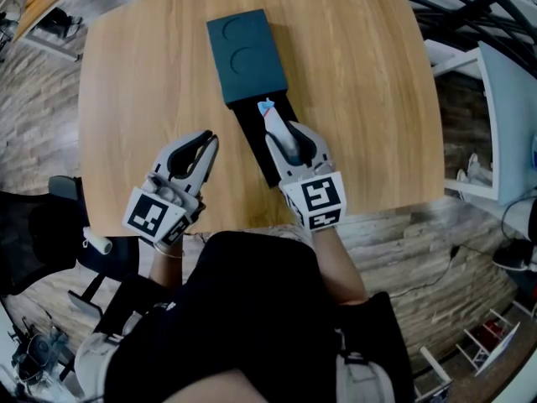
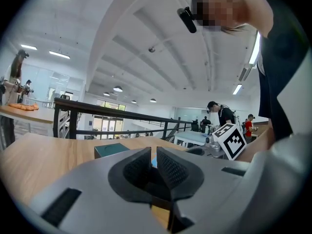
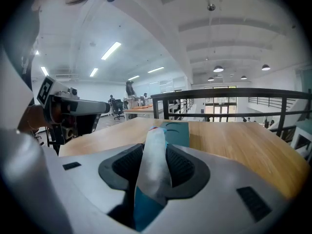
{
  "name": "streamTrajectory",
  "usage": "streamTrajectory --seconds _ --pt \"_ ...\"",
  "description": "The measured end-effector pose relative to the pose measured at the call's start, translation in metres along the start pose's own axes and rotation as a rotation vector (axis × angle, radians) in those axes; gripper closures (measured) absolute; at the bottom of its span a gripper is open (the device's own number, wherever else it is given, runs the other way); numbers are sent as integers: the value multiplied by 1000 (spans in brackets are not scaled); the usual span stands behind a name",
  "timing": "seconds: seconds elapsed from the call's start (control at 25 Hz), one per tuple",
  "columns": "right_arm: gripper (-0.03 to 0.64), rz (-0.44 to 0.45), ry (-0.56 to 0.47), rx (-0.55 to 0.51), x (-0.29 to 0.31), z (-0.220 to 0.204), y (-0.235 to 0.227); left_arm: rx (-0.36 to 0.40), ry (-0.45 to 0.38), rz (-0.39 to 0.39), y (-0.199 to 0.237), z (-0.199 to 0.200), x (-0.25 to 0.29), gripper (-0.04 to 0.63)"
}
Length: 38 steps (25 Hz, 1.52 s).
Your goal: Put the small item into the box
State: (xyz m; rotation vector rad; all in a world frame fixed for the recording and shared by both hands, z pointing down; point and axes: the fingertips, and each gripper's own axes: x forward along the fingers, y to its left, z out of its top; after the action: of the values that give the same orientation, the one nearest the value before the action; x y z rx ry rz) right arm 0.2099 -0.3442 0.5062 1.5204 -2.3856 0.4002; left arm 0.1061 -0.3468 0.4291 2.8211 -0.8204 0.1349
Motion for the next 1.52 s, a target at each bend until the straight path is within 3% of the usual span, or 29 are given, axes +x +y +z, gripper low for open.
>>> streamTrajectory --seconds 0.8,1.08,1.52 --pt "460 1 173 -40 48 -47 -11 -38 25 55 14 -18 -13 571" --pt "460 -10 234 -125 60 -55 -7 -38 13 81 22 -13 -23 572" --pt "460 -9 218 -101 62 -52 -6 -39 1 115 31 -10 -34 571"
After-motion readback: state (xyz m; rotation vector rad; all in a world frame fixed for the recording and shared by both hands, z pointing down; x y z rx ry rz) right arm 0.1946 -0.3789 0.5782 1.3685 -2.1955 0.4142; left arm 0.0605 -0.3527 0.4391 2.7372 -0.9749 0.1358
